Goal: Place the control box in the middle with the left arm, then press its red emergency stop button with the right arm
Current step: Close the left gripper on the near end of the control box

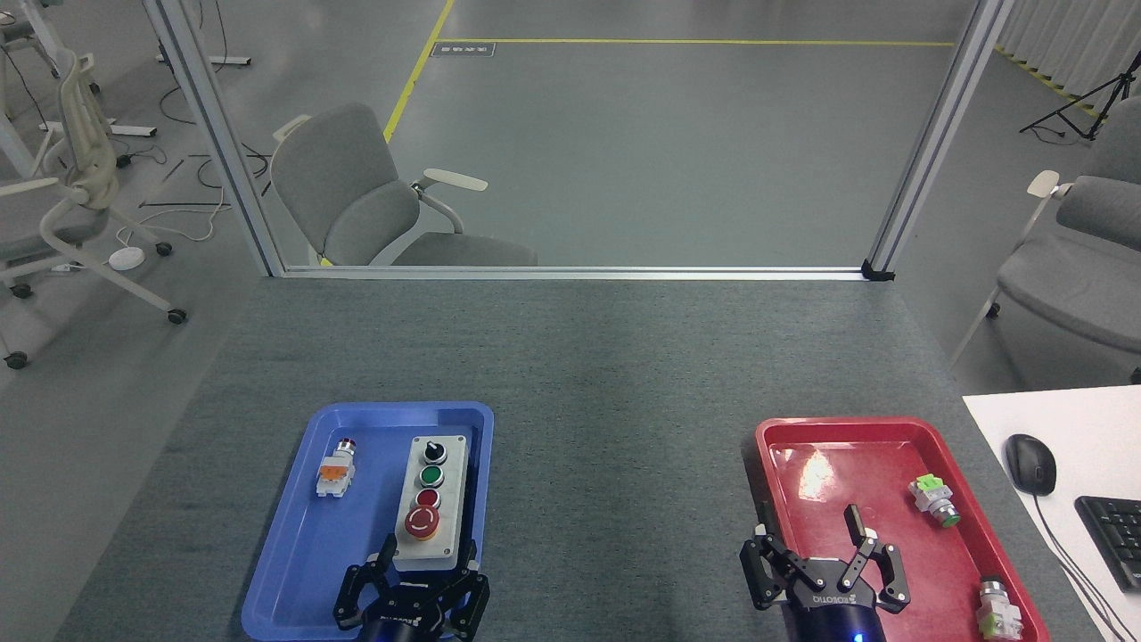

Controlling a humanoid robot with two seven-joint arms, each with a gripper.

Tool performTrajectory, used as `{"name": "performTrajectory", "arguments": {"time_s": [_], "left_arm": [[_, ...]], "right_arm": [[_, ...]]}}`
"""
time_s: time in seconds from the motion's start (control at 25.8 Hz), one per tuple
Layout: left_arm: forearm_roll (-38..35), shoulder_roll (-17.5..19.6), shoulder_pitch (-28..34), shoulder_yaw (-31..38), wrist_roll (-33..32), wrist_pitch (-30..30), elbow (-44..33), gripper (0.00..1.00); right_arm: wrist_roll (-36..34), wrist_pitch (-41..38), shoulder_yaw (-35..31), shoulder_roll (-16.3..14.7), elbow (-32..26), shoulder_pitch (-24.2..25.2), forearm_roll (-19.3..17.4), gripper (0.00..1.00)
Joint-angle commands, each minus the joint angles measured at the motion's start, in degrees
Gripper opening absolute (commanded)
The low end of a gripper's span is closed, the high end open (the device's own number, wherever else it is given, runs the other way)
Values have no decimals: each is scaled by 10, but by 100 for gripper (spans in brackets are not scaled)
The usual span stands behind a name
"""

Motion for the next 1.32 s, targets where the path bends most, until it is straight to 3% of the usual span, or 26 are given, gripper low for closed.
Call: {"name": "performTrajectory", "arguments": {"time_s": [0.0,0.35,0.93,1.28], "left_arm": [[2,3,-7,7,3,0,11,97],[2,4,-13,36,4,-1,12,97],[10,-4,-11,28,-4,-7,18,98],[11,-12,-43,23,-12,-3,70,98]], "right_arm": [[0,2,0,1,0,0,0,97],[0,2,0,-1,0,0,0,98],[0,2,1,-1,1,0,-2,98],[0,1,1,-1,1,0,-2,98]]}}
